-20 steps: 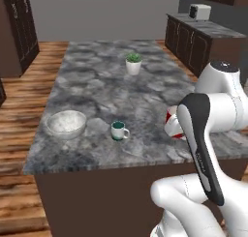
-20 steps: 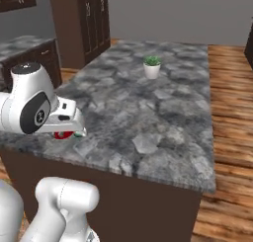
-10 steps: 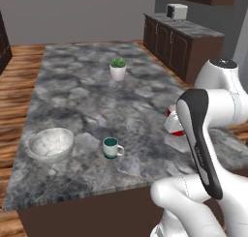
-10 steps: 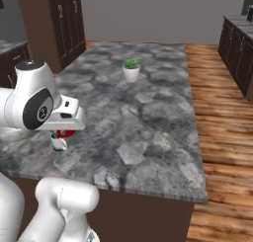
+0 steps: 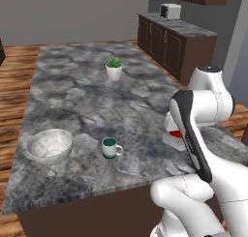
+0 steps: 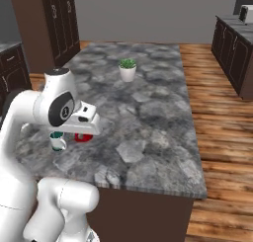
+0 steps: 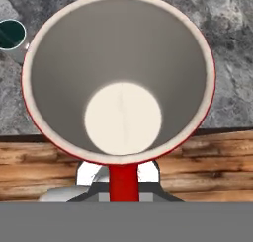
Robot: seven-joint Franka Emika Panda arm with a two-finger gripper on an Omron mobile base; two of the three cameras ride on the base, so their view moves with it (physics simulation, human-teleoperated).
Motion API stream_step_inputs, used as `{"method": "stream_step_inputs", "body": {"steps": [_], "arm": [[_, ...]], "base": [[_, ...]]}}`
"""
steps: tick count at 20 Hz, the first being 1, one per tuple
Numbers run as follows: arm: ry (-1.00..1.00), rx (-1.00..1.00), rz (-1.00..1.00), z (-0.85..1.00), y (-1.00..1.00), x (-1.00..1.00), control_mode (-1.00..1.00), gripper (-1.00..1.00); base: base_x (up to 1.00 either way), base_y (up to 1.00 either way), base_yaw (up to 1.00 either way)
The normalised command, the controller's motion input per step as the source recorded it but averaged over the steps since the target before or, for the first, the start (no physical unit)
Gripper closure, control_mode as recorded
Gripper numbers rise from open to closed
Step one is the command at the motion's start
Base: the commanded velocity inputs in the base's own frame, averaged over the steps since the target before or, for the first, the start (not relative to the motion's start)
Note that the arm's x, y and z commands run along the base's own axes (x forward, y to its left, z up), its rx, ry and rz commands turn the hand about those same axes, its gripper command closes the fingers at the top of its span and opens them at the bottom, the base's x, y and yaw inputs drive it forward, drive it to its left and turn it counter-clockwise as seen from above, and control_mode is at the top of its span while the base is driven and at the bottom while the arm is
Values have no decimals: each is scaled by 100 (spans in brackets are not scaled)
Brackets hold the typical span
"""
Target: Clear the mugs and bowl far away from the sink.
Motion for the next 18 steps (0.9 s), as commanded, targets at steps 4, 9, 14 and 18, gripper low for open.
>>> {"method": "stream_step_inputs", "body": {"steps": [4, 9, 14, 18], "arm": [[12, 0, -1, -71, -15, 93, -100, 100], [8, -1, 0, -79, -19, 92, -100, 100], [0, -7, 0, -58, -3, 78, -100, 100], [0, 0, 0, -44, 0, 85, -100, 100]], "base": [[0, 0, 0], [0, 0, 0], [0, 0, 0], [0, 0, 0]]}}
